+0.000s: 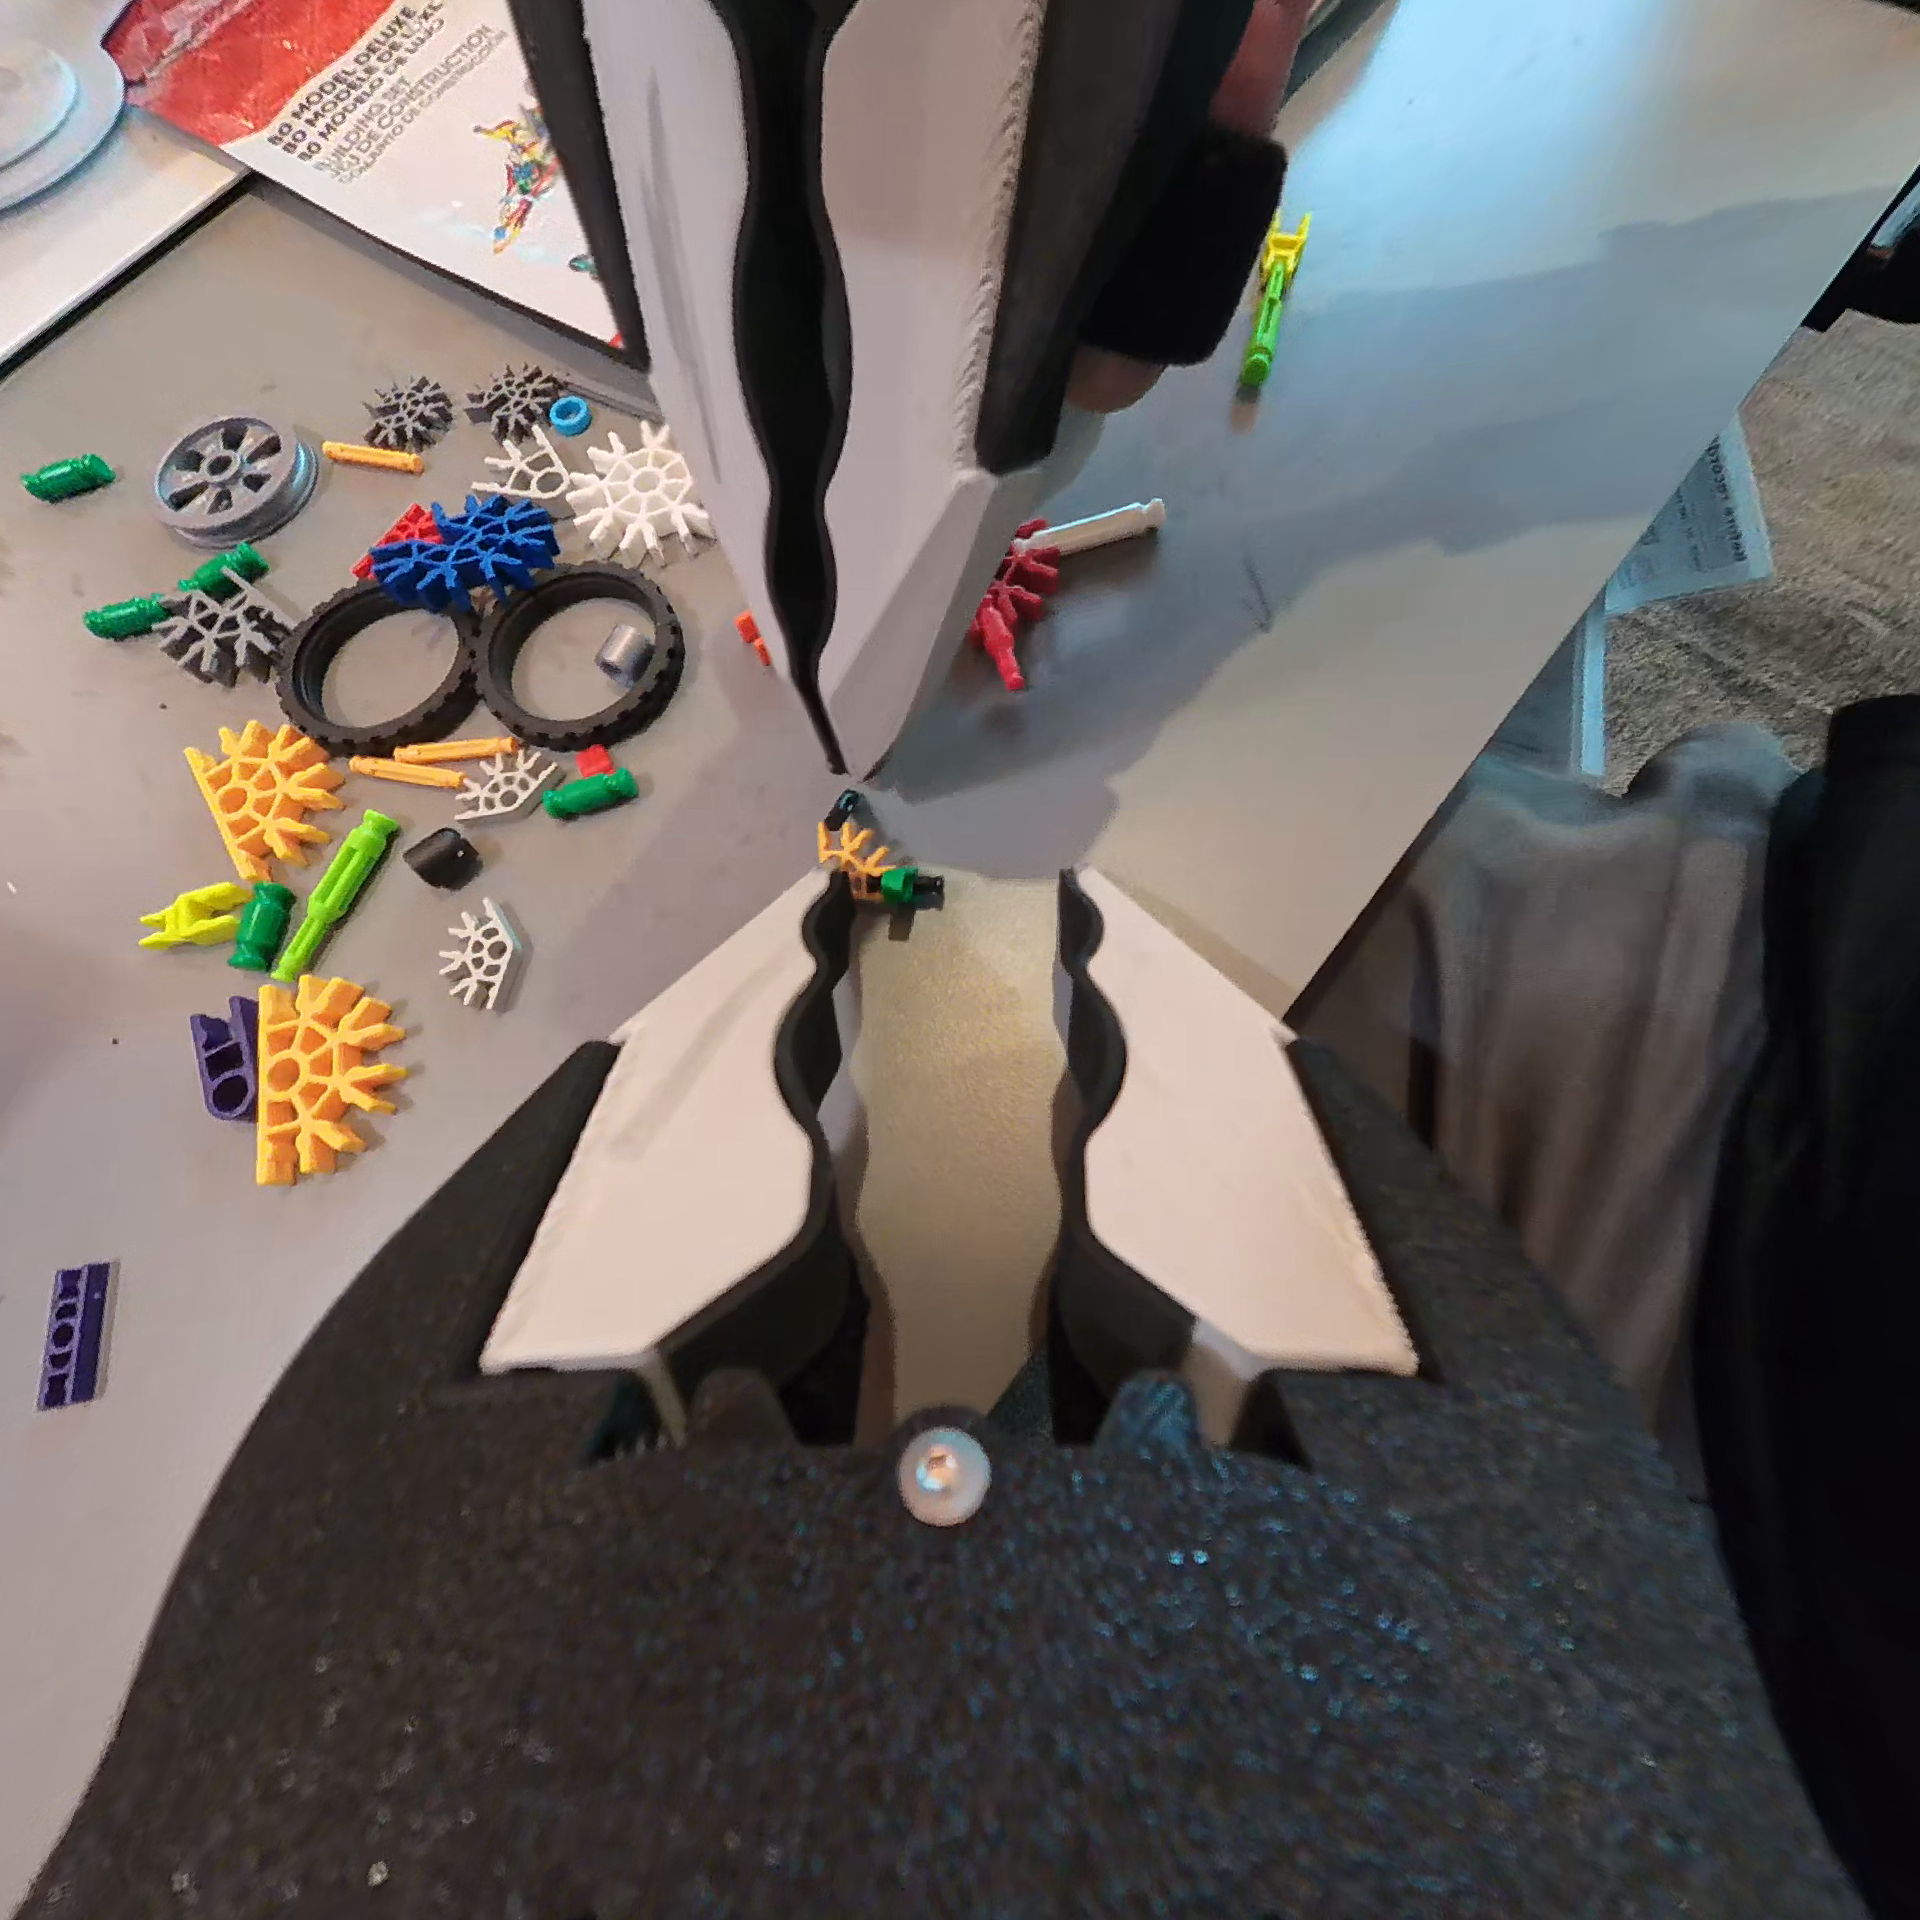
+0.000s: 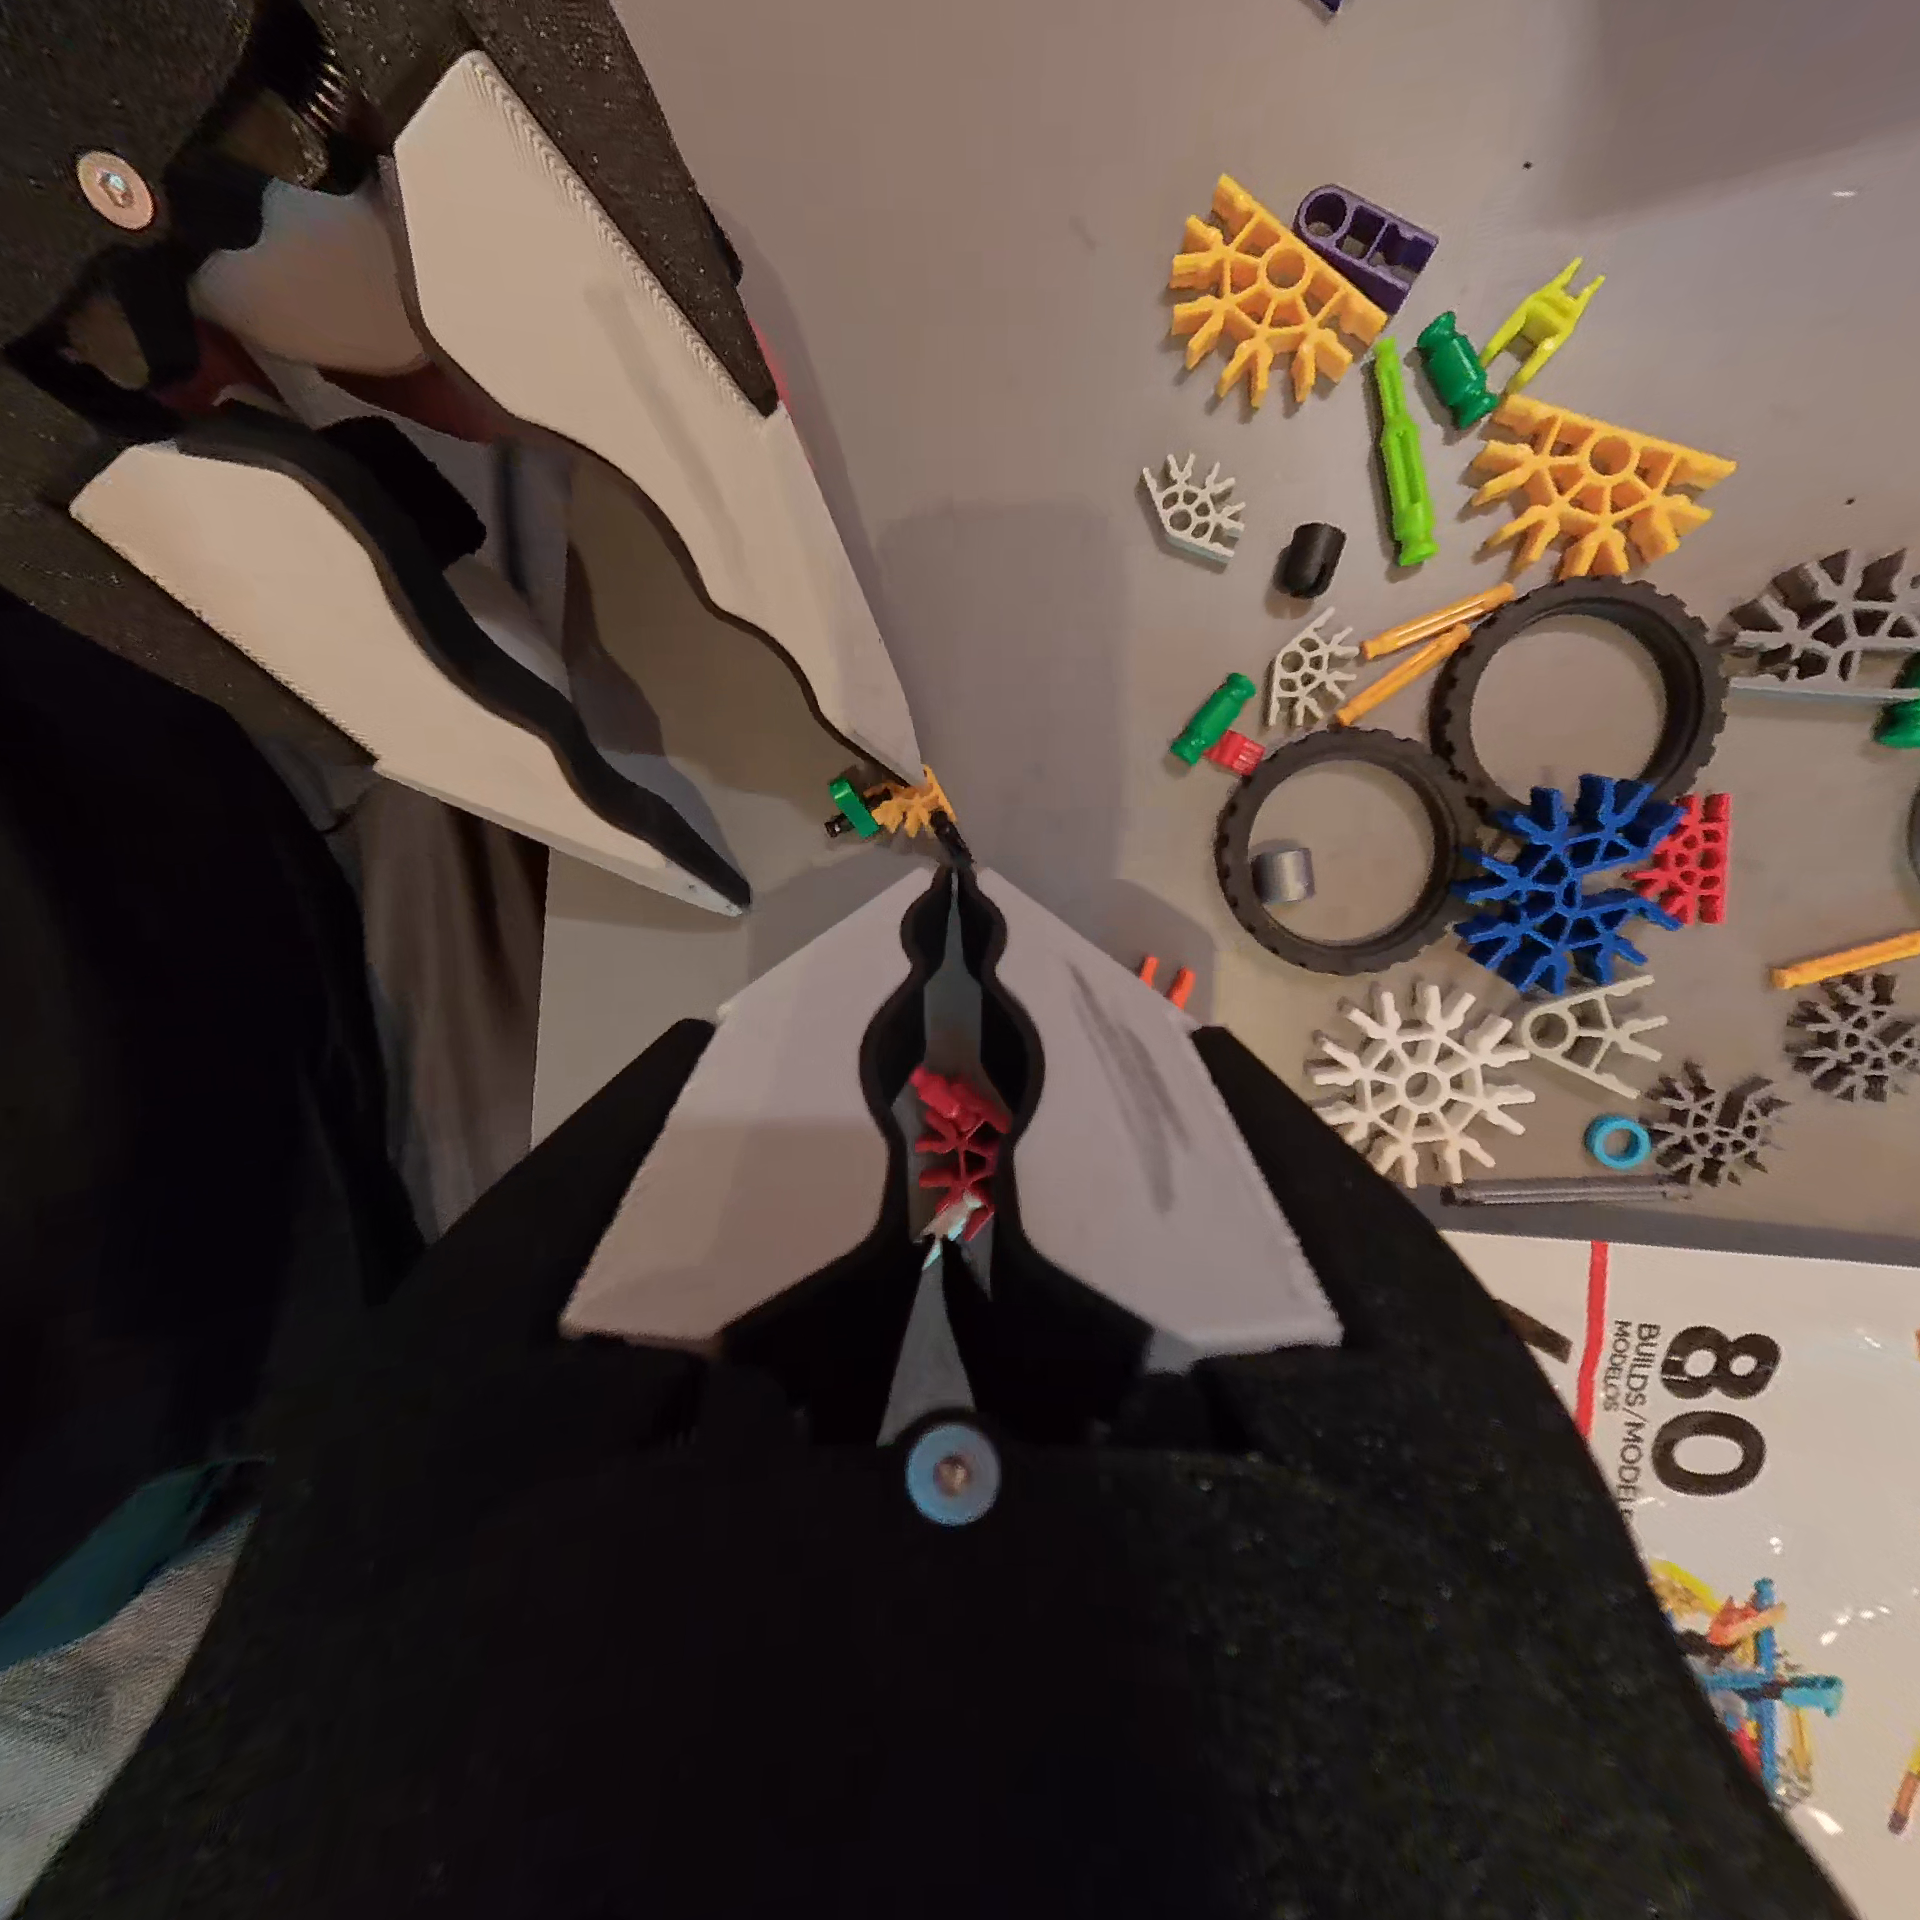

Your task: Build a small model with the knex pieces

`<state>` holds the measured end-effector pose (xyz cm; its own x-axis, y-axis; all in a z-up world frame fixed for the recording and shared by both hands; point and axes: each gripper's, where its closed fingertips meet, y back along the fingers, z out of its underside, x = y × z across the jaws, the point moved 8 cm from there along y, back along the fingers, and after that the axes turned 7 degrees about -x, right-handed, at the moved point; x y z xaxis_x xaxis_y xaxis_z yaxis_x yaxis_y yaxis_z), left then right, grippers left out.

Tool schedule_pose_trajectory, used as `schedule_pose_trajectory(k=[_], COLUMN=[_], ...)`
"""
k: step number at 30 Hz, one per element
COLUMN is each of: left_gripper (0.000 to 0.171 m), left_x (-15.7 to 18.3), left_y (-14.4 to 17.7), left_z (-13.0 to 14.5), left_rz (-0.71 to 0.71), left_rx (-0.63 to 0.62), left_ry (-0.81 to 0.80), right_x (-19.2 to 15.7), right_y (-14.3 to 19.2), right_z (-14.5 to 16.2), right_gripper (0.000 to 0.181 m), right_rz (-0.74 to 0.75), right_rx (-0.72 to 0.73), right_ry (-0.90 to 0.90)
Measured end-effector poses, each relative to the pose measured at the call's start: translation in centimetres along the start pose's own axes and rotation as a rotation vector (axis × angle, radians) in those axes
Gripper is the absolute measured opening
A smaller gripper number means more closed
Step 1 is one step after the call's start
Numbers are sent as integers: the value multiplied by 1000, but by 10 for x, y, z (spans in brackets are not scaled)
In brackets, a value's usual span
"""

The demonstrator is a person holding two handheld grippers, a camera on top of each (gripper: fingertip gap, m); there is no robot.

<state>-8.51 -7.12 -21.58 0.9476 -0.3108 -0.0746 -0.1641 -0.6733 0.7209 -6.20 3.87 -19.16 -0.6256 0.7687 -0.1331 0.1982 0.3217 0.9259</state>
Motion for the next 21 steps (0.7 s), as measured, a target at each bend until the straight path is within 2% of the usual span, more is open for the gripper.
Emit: schedule_pose_trajectory(k=[6, 12, 17, 21], left_gripper=[37, 34, 30, 27], left_x=[0, -3, -4, -4], left_y=[0, -2, -2, -4], left_z=[-3, -7, -7, -8], left_rz=[-36, -39, -17, -14], left_rx=[-39, -60, -61, -68], left_ry=[-50, -75, -74, -81], right_x=[1, 5, 0, 2], right_y=[-2, 2, -6, -7], right_z=[-9, -4, -2, -3], right_gripper=[0, 0, 6, 3], right_rz=[65, 48, 27, 47], right_rx=[6, 7, -22, -35], right_ry=[72, 80, 170, 205])
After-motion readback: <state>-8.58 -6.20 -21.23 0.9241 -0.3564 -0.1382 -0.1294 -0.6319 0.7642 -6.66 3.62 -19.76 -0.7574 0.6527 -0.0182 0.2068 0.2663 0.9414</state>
